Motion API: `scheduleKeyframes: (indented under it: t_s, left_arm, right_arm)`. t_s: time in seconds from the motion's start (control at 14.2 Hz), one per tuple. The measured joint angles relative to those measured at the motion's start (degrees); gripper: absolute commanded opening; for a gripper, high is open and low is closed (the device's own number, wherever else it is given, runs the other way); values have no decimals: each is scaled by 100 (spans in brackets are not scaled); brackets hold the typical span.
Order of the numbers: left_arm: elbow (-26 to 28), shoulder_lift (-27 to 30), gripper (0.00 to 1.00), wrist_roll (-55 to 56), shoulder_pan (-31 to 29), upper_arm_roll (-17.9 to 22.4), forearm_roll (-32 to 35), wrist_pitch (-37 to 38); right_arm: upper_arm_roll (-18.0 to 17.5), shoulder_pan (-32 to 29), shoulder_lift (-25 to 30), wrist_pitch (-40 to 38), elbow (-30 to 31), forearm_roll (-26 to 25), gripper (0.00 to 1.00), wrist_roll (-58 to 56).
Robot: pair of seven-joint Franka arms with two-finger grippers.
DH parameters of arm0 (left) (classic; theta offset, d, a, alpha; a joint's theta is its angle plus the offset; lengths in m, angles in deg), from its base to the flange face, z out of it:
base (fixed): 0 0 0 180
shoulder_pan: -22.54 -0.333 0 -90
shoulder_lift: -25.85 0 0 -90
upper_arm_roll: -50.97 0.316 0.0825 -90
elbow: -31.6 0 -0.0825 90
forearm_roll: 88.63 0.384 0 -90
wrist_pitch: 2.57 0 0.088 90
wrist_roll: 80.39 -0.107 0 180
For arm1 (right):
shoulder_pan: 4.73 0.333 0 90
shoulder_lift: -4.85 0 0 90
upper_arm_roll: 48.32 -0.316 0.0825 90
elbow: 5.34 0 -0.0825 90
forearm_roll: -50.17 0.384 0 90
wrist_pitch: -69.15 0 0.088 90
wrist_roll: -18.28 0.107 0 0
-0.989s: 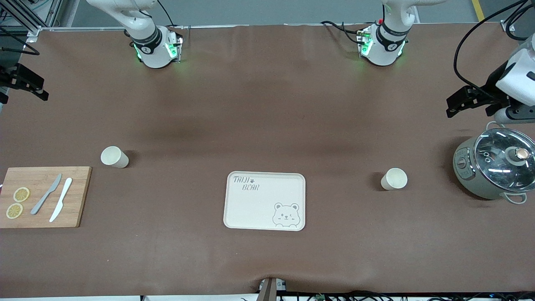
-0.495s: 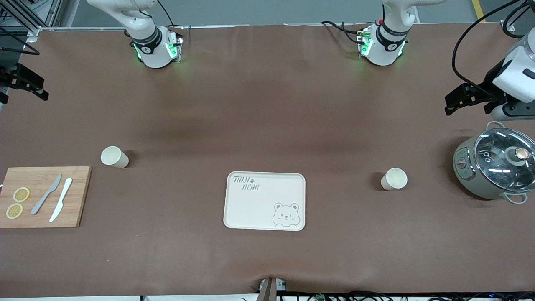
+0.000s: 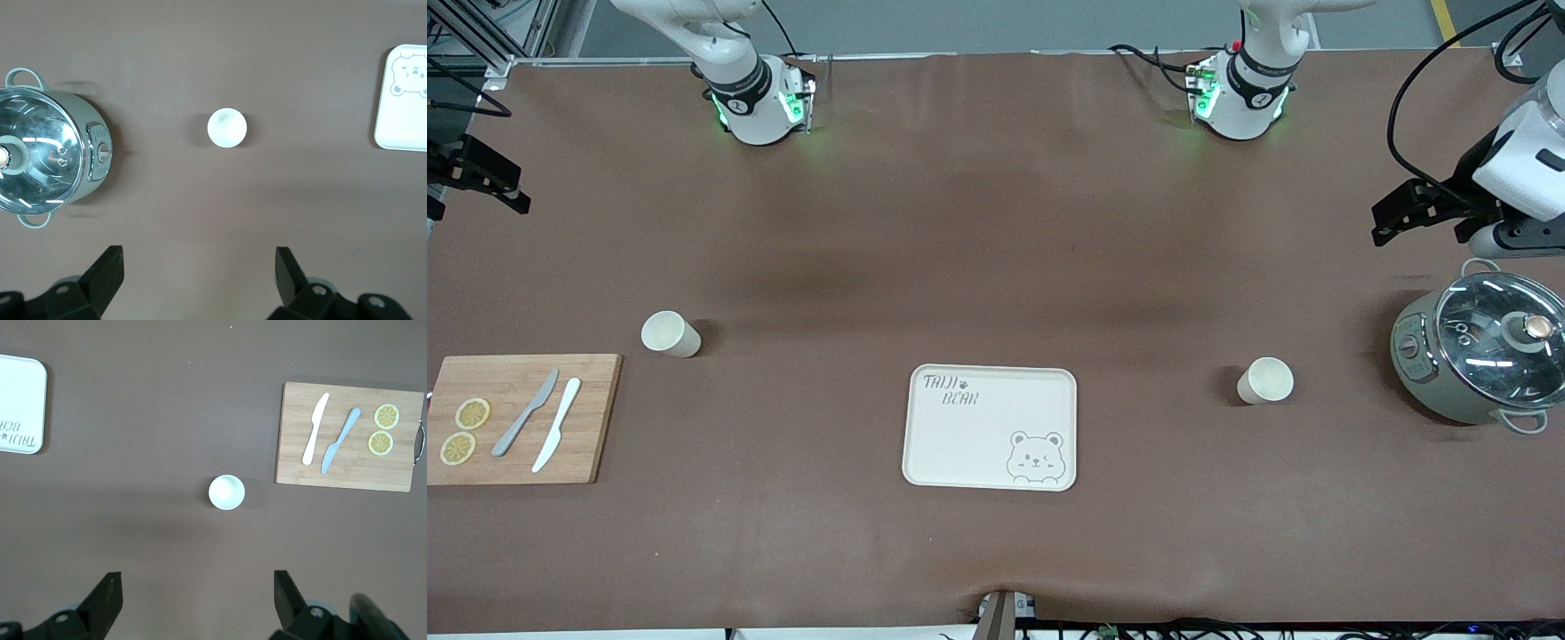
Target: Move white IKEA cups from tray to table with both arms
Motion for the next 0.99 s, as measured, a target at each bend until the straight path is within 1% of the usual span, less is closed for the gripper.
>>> scheduleKeyframes:
  t_s: [0.99]
  left_arm:
    - [4, -27, 100, 2, -1, 0, 0, -86]
  right_arm:
    - [5, -3, -1, -5, 0, 0, 100, 0]
